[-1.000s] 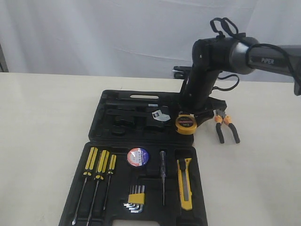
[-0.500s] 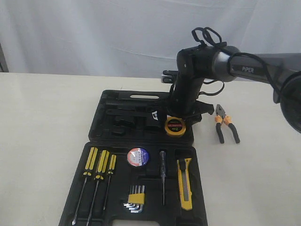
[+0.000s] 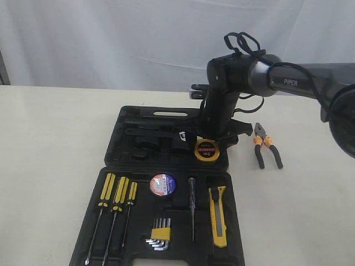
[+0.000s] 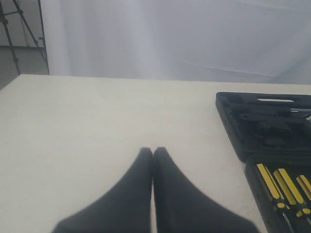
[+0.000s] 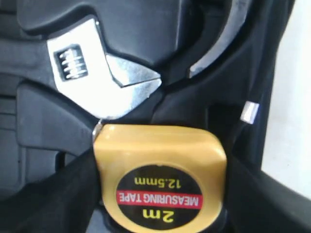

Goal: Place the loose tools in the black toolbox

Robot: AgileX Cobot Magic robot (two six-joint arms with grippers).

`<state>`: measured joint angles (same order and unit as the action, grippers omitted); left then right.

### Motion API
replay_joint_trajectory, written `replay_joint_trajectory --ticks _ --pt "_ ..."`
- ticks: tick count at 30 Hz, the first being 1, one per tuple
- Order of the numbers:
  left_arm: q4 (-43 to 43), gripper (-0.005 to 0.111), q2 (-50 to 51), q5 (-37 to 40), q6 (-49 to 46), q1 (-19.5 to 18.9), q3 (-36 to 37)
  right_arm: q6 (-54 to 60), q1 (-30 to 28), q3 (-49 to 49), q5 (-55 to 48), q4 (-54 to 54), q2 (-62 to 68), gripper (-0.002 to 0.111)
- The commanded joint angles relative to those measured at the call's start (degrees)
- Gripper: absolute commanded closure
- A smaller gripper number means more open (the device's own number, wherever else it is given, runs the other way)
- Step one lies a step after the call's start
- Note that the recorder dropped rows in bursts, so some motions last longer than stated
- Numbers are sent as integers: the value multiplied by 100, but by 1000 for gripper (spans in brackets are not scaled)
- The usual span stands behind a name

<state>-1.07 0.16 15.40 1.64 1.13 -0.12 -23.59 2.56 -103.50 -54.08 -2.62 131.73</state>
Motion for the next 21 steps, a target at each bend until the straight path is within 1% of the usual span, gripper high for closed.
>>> replay_joint_trajectory --ticks 1,9,10,11,12,13,17,19,21 --pt "-14 107 -16 3 12 12 12 29 -10 -2 -225 -87 -7 108" --pt "-14 107 -16 3 2 12 12 63 -10 -2 -435 -11 -132 108" --pt "-14 107 -16 3 2 12 12 105 -10 -2 -500 -11 -132 108" --pt "-14 107 -16 3 2 12 12 141 -10 -2 -553 -11 -132 106" --pt "-14 107 -16 3 2 12 12 185 -10 -2 -601 -11 -132 102" --pt "-14 107 -16 3 2 12 12 220 -10 -2 -628 -11 -132 96" --pt "-14 107 -16 3 2 12 12 221 -10 -2 -631 -11 -132 63" --pt "-14 107 -16 3 12 12 12 192 -10 -2 -631 -11 -132 51" --pt "-14 107 -16 3 12 12 12 176 -10 -2 -631 -11 -132 46"
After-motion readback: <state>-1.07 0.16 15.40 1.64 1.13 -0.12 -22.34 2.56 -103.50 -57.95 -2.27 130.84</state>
